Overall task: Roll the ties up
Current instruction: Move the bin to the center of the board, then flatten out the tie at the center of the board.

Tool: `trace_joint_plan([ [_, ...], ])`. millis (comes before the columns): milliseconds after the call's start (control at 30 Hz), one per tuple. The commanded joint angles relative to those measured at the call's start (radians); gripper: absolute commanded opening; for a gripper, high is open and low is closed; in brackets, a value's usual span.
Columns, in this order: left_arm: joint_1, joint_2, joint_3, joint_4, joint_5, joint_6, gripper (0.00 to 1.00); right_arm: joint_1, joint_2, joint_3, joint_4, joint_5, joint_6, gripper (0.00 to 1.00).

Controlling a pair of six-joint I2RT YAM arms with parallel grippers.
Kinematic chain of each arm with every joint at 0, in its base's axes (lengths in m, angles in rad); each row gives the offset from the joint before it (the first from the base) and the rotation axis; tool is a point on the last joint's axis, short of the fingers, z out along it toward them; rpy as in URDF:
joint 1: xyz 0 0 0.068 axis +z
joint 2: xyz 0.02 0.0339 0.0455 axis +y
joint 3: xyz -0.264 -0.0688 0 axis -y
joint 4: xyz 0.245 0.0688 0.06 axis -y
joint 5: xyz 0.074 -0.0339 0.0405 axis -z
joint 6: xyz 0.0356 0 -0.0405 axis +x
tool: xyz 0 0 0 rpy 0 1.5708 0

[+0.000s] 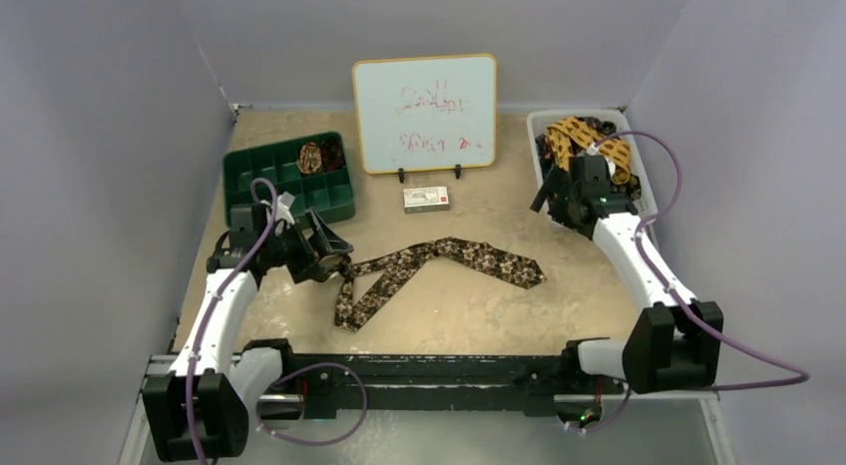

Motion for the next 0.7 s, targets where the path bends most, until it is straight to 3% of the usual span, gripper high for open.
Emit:
trace_joint_plan([
  [0, -0.004, -0.03, -0.016, -0.023, -0.1, -0.059, 0.95, -0.002, -0.06, 0.068, 0.015, -0.133, -0.189, 0.98],
  [133, -0.003, -0.086, -0.038, -0.021, -0.176, -0.138, 0.95, 0.078, -0.191, -0.083, 0.139, -0.39, -0.168, 0.9],
  [233, -0.005, -0.102, -0.042, -0.041, -0.22, -0.165, 0.95, 0.283, -0.207, -0.156, 0.234, -0.327, -0.19, 0.89],
  [400, -0.005, -0.099, -0.056, -0.066, -0.284, -0.191, 0.92, 0.487, -0.044, -0.21, 0.469, -0.293, -0.405, 0.86],
  [467, -0.005, -0.098, -0.066, -0.056, -0.283, -0.202, 0.92, 0.529, 0.019, -0.227, 0.577, -0.292, -0.525, 0.86],
  [600, -0.005, -0.104, -0.07, -0.056, -0.279, -0.206, 0.91, 0.572, 0.125, -0.182, 0.61, -0.365, -0.754, 0.89],
  [667, -0.005, -0.11, -0.075, -0.054, -0.278, -0.208, 0.91, 0.58, 0.178, -0.165, 0.651, -0.332, -0.783, 0.9],
])
